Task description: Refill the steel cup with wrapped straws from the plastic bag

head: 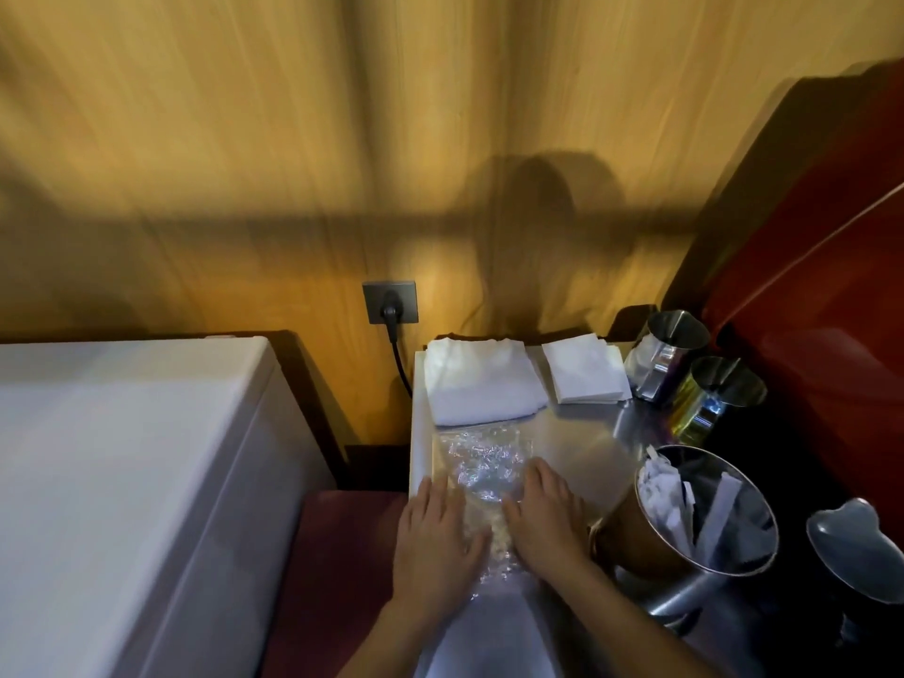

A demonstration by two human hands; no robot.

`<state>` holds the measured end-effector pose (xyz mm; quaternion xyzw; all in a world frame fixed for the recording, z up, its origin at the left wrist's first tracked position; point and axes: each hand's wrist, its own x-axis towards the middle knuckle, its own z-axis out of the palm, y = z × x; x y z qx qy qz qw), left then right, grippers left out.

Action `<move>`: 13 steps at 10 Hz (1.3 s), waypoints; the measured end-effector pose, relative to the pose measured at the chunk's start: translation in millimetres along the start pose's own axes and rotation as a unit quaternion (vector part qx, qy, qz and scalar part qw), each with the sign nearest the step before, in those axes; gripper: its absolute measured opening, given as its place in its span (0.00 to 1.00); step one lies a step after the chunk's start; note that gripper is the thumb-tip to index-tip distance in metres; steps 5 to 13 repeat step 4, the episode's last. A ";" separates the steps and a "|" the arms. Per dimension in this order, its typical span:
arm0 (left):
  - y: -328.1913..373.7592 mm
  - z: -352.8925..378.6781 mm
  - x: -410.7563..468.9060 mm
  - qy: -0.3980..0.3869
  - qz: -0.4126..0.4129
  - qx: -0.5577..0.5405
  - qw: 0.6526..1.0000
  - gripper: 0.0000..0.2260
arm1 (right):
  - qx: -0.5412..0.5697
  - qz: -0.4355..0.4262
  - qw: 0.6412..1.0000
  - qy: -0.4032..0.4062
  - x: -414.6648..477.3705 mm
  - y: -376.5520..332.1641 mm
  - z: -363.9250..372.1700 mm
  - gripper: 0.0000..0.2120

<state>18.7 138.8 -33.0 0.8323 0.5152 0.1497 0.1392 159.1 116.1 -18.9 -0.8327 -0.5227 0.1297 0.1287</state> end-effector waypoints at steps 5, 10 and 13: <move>-3.2 -15.3 8.9 -0.019 0.014 0.034 0.999 0.28 | -0.001 -0.007 0.999 0.046 -5.1 -3.5 -15.4 0.30; -3.2 -15.3 8.9 -0.019 0.014 0.034 0.999 0.28 | -0.001 -0.007 0.999 0.046 -5.1 -3.5 -15.4 0.30; -3.2 -15.3 8.9 -0.019 0.014 0.034 0.999 0.28 | -0.001 -0.007 0.999 0.046 -5.1 -3.5 -15.4 0.30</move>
